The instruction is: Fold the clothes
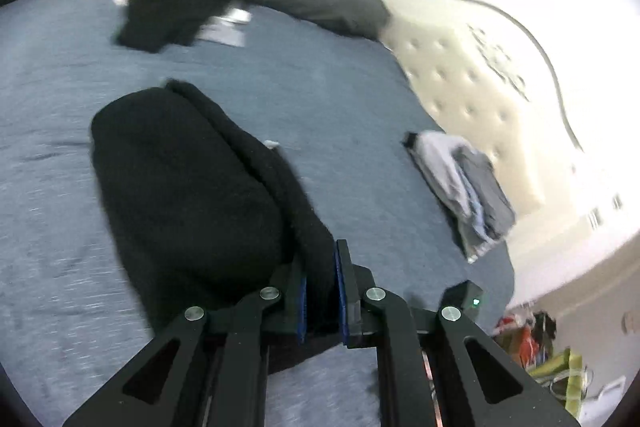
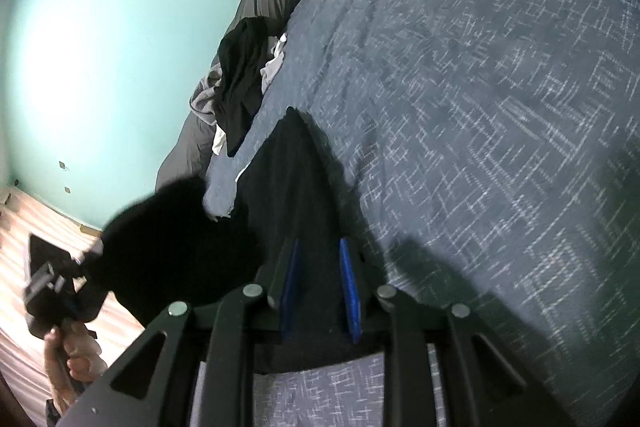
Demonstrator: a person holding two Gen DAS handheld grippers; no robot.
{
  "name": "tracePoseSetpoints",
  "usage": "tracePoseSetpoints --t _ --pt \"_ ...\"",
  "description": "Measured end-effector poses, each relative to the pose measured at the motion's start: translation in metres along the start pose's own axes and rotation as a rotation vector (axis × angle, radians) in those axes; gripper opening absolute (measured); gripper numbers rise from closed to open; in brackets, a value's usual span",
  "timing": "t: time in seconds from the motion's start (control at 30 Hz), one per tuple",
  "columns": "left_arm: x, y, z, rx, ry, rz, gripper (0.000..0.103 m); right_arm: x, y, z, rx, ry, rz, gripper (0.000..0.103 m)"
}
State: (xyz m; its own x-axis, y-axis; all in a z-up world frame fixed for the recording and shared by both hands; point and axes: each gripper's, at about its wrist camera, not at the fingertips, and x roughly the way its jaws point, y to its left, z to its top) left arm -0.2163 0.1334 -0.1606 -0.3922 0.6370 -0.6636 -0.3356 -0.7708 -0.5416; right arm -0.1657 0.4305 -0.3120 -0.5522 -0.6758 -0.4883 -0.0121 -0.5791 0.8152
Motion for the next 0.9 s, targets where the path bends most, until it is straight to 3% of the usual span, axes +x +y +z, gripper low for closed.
tracePoseSetpoints --t 0.07,0.13,0.2,0.3,0.53,0.67,0.9 --pt "0.030 -0.015 -0.009 0.027 0.039 -0.011 0.012 -0.004 -0.001 0.002 0.000 -0.007 0.004 0.022" --pt "0.072 -0.020 -0.025 0.027 0.132 -0.013 0.014 -0.004 -0.001 0.003 -0.003 -0.001 0.017 0.022" --pt "0.105 -0.013 -0.042 0.012 0.205 0.022 0.014 -0.004 -0.001 0.004 -0.008 0.005 0.029 0.022" --pt "0.128 0.001 -0.059 -0.025 0.252 0.038 0.015 -0.005 0.001 0.005 -0.006 0.004 0.056 0.023" --pt "0.083 -0.005 -0.050 -0.001 0.176 -0.020 0.033 0.000 0.012 0.004 -0.034 0.023 0.111 0.027" --pt "0.048 0.012 -0.047 0.015 0.119 0.045 0.045 0.003 0.021 0.003 -0.059 0.034 0.144 0.034" --pt "0.031 0.056 -0.061 0.010 0.096 0.241 0.046 0.012 0.044 -0.005 -0.135 0.073 0.139 0.045"
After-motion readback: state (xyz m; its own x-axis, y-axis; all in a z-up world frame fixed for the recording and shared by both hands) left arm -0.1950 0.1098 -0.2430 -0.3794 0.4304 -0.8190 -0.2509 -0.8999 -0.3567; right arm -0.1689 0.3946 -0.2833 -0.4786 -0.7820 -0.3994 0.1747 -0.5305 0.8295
